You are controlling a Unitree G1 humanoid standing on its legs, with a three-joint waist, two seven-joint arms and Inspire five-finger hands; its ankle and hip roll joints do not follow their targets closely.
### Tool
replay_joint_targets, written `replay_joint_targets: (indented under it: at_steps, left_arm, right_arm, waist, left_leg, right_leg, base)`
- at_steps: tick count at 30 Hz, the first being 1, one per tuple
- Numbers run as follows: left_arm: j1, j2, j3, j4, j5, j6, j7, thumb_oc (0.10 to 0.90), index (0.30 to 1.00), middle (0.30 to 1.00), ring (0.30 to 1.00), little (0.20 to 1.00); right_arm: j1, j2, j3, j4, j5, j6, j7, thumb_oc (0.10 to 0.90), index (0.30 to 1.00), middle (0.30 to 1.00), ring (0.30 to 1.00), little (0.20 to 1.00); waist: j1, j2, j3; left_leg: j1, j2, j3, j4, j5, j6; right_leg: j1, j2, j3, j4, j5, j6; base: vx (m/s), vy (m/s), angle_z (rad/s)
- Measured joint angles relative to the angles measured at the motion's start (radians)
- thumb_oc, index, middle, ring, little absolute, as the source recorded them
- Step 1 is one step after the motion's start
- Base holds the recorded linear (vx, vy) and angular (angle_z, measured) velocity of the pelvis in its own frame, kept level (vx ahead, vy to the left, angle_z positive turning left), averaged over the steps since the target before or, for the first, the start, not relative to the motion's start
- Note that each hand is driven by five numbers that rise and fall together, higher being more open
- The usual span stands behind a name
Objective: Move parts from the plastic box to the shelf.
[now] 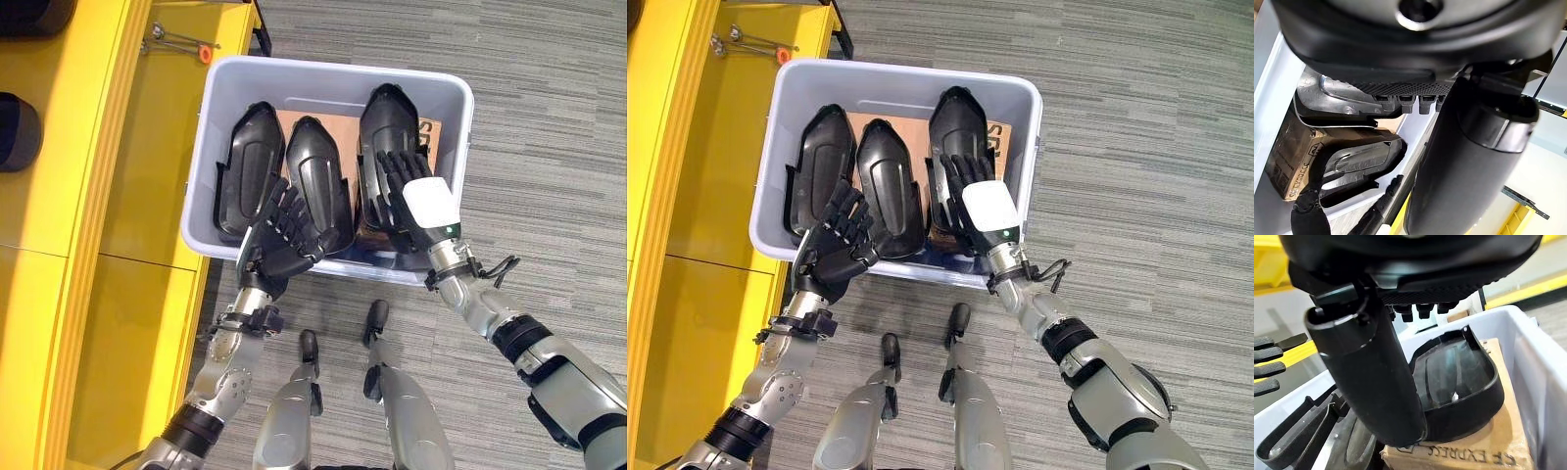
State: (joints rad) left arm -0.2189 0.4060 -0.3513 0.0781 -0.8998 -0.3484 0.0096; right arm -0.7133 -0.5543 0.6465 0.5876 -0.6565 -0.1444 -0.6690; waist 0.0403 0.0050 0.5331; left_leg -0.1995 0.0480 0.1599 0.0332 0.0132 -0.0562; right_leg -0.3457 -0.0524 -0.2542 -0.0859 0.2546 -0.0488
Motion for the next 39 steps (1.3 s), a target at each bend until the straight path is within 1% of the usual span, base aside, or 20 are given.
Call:
replay_joint_targets:
  at_steps: [2,5,7,11,14,16,18,20,21,22,23,24,25,27,29,31,33,35,39]
  left_arm:
    - [0.022,-0.009,-0.001,-0.013,0.0,-0.002,-0.002,0.9,1.0,1.0,1.0,1.0]
    - [0.024,-0.024,-0.001,-0.014,0.0,-0.002,-0.038,0.9,1.0,1.0,1.0,1.0]
    - [0.033,-0.027,-0.006,-0.021,0.0,-0.01,-0.044,0.9,1.0,1.0,1.0,1.0]
    - [0.045,-0.027,-0.009,-0.03,0.0,-0.035,-0.042,0.9,1.0,1.0,1.0,1.0]
    - [0.047,-0.027,-0.009,-0.034,0.001,-0.051,-0.035,0.9,1.0,1.0,1.0,1.0]
    - [0.039,-0.027,-0.01,-0.034,0.001,-0.053,-0.032,0.9,1.0,1.0,1.0,1.0]
    - [0.036,-0.027,-0.007,-0.034,0.001,-0.054,-0.013,0.9,1.0,1.0,1.0,1.0]
    - [0.06,-0.027,-0.007,-0.034,0.0,-0.055,0.002,0.9,1.0,1.0,1.0,1.0]
    - [0.069,-0.027,-0.007,-0.038,0.0,-0.055,0.003,0.9,1.0,1.0,1.0,1.0]
    - [0.072,-0.027,-0.007,-0.041,0.001,-0.056,0.002,0.9,1.0,1.0,1.0,1.0]
    - [0.077,-0.027,-0.007,-0.041,0.0,-0.056,0.002,0.9,1.0,1.0,1.0,1.0]
    - [0.08,-0.026,-0.006,-0.04,-0.001,-0.057,0.001,0.9,1.0,1.0,1.0,1.0]
    - [0.079,-0.026,-0.006,-0.04,-0.001,-0.057,0.0,0.9,1.0,1.0,1.0,1.0]
    - [0.075,-0.024,-0.006,-0.04,-0.001,-0.055,-0.002,0.9,1.0,1.0,1.0,1.0]
    - [0.072,-0.023,-0.006,-0.039,-0.001,-0.05,-0.006,0.9,1.0,1.0,1.0,1.0]
    - [0.065,-0.021,-0.007,-0.041,0.0,-0.049,-0.019,0.9,1.0,1.0,1.0,1.0]
    - [0.065,-0.02,-0.006,-0.041,-0.001,-0.046,-0.019,0.9,1.0,1.0,1.0,1.0]
    - [0.069,-0.019,-0.007,-0.041,-0.001,-0.043,-0.027,0.9,1.0,1.0,1.0,1.0]
    - [0.057,-0.018,-0.006,-0.041,-0.007,-0.043,-0.046,0.9,1.0,1.0,1.0,1.0]
  right_arm:
    - [0.075,-0.005,-0.012,-0.114,-0.044,0.02,-0.003,0.9,1.0,1.0,1.0,1.0]
    - [0.132,-0.004,-0.012,-0.152,-0.116,0.024,-0.026,0.9,1.0,1.0,1.0,1.0]
    - [0.166,-0.009,-0.031,-0.184,-0.129,0.025,-0.028,0.9,1.0,1.0,1.0,1.0]
    - [0.24,-0.011,-0.064,-0.28,-0.154,0.029,-0.083,0.9,1.0,1.0,1.0,1.0]
    - [0.235,-0.009,-0.083,-0.283,-0.161,0.026,-0.121,0.9,1.0,1.0,1.0,1.0]
    - [0.234,-0.011,-0.116,-0.284,-0.159,0.022,-0.145,0.9,1.0,1.0,1.0,1.0]
    - [0.233,-0.011,-0.141,-0.301,-0.159,0.015,-0.146,0.9,1.0,1.0,1.0,1.0]
    - [0.236,-0.015,-0.149,-0.359,-0.152,0.012,-0.097,0.9,1.0,1.0,1.0,1.0]
    - [0.235,-0.017,-0.147,-0.374,-0.148,0.011,-0.084,0.9,1.0,1.0,1.0,1.0]
    - [0.234,-0.016,-0.144,-0.373,-0.147,0.011,-0.072,0.9,1.0,1.0,1.0,1.0]
    - [0.227,-0.016,-0.128,-0.347,-0.148,0.005,-0.066,0.9,1.0,1.0,1.0,1.0]
    - [0.198,-0.016,-0.094,-0.273,-0.151,-0.004,-0.052,0.9,1.0,1.0,1.0,1.0]
    - [0.189,-0.018,-0.079,-0.226,-0.16,-0.003,-0.021,0.9,1.0,1.0,1.0,1.0]
    - [0.16,-0.02,-0.06,-0.217,-0.164,-0.004,-0.014,0.9,1.0,1.0,1.0,1.0]
    - [0.093,-0.032,-0.013,-0.171,-0.179,-0.01,0.004,0.9,1.0,1.0,1.0,1.0]
    - [0.068,-0.047,-0.012,-0.192,-0.203,-0.025,0.044,0.9,1.0,1.0,1.0,1.0]
    - [0.064,-0.047,-0.01,-0.197,-0.204,-0.027,0.058,0.9,1.0,1.0,1.0,1.0]
    - [0.067,-0.048,0.019,-0.195,-0.205,-0.024,0.096,0.9,1.0,1.0,1.0,1.0]
    - [0.077,-0.045,0.054,-0.163,-0.205,-0.017,0.1,0.9,1.0,1.0,1.0,1.0]
  waist:
    - [-0.015,0.002,0.001]
    - [-0.022,0.002,0.001]
    - [-0.032,0.002,0.001]
    - [-0.052,0.003,0.001]
    - [-0.067,0.003,0.0]
    - [-0.069,0.003,0.0]
    - [-0.068,0.004,0.0]
    - [-0.071,0.006,0.001]
    - [-0.071,0.007,0.001]
    - [-0.069,0.007,0.001]
    - [-0.065,0.007,0.001]
    - [-0.063,0.007,0.001]
    - [-0.061,0.007,0.001]
    - [-0.06,0.007,0.001]
    - [-0.048,0.007,0.001]
    - [-0.03,0.007,0.001]
    - [-0.03,0.007,0.001]
    - [-0.024,0.007,0.001]
    - [-0.012,0.007,0.001]
  left_leg:
    - [0.003,0.0,0.004,-0.004,0.0,0.0]
    - [0.007,-0.002,0.021,-0.012,0.001,-0.002]
    - [0.008,-0.004,0.027,-0.018,0.001,-0.002]
    - [0.018,-0.007,0.044,-0.025,-0.003,0.002]
    - [0.03,-0.013,0.056,-0.034,-0.003,0.003]
    - [0.031,-0.014,0.06,-0.033,-0.002,0.003]
    - [0.036,-0.014,0.061,-0.033,-0.002,0.002]
    - [0.063,-0.013,0.073,-0.037,-0.002,0.003]
    - [0.066,-0.013,0.077,-0.038,-0.003,0.004]
    - [0.065,-0.015,0.077,-0.038,-0.003,0.004]
    - [0.064,-0.014,0.075,-0.036,-0.003,0.004]
    - [0.06,-0.014,0.07,-0.031,-0.002,0.003]
    - [0.058,-0.012,0.057,-0.031,-0.001,0.004]
    - [0.042,-0.007,0.051,-0.031,-0.001,0.004]
    - [0.038,-0.004,0.05,-0.019,-0.003,0.001]
    - [0.024,0.001,0.043,-0.01,-0.004,-0.001]
    - [0.02,0.001,0.039,-0.007,-0.004,-0.003]
    - [0.011,0.002,0.035,-0.001,-0.004,-0.004]
    - [0.01,0.0,0.033,-0.001,-0.005,-0.003]
  right_leg:
    - [-0.001,0.001,0.005,0.0,0.005,-0.008]
    - [-0.006,0.003,0.02,0.0,0.009,-0.013]
    - [-0.011,0.002,0.026,0.0,0.011,-0.015]
    - [-0.012,0.002,0.044,0.0,0.013,-0.018]
    - [-0.011,0.002,0.058,0.0,0.015,-0.019]
    - [-0.01,0.001,0.061,0.0,0.018,-0.02]
    - [-0.008,0.004,0.064,0.0,0.018,-0.02]
    - [0.012,0.007,0.075,0.0,0.017,-0.019]
    - [0.018,0.006,0.079,0.0,0.01,-0.009]
    - [0.018,0.004,0.078,0.0,0.01,-0.009]
    - [0.018,0.003,0.077,0.0,0.01,-0.008]
    - [0.018,0.003,0.072,0.0,0.01,-0.008]
    - [0.017,0.003,0.061,0.0,0.01,-0.009]
    - [0.013,0.004,0.051,0.0,0.007,-0.008]
    - [0.012,0.007,0.049,0.0,0.006,-0.008]
    - [0.0,0.011,0.045,0.0,0.006,-0.009]
    - [-0.001,0.011,0.042,0.0,0.006,-0.009]
    - [-0.002,0.011,0.039,0.0,0.005,-0.009]
    - [-0.006,0.008,0.037,0.0,0.006,-0.01]
  base:
    - [-0.01,0.067,-0.06]
    - [-0.02,0.052,-0.15]
    - [0.0,0.038,-0.08]
    - [-0.02,0.027,-0.12]
    - [0.0,0.019,-0.14]
    - [0.01,0.02,-0.04]
    - [0.04,0.038,-0.04]
    - [0.03,0.016,-0.14]
    - [0.02,-0.021,-0.09]
    - [0.01,-0.038,-0.01]
    - [0.0,-0.057,0.08]
    - [-0.01,-0.084,0.18]
    - [-0.01,-0.126,0.19]
    - [-0.01,-0.115,0.11]
    - [-0.01,-0.055,0.03]
    - [0.0,-0.046,0.04]
    - [0.01,-0.038,0.07]
    - [0.0,-0.023,0.06]
    - [0.0,-0.003,0.01]
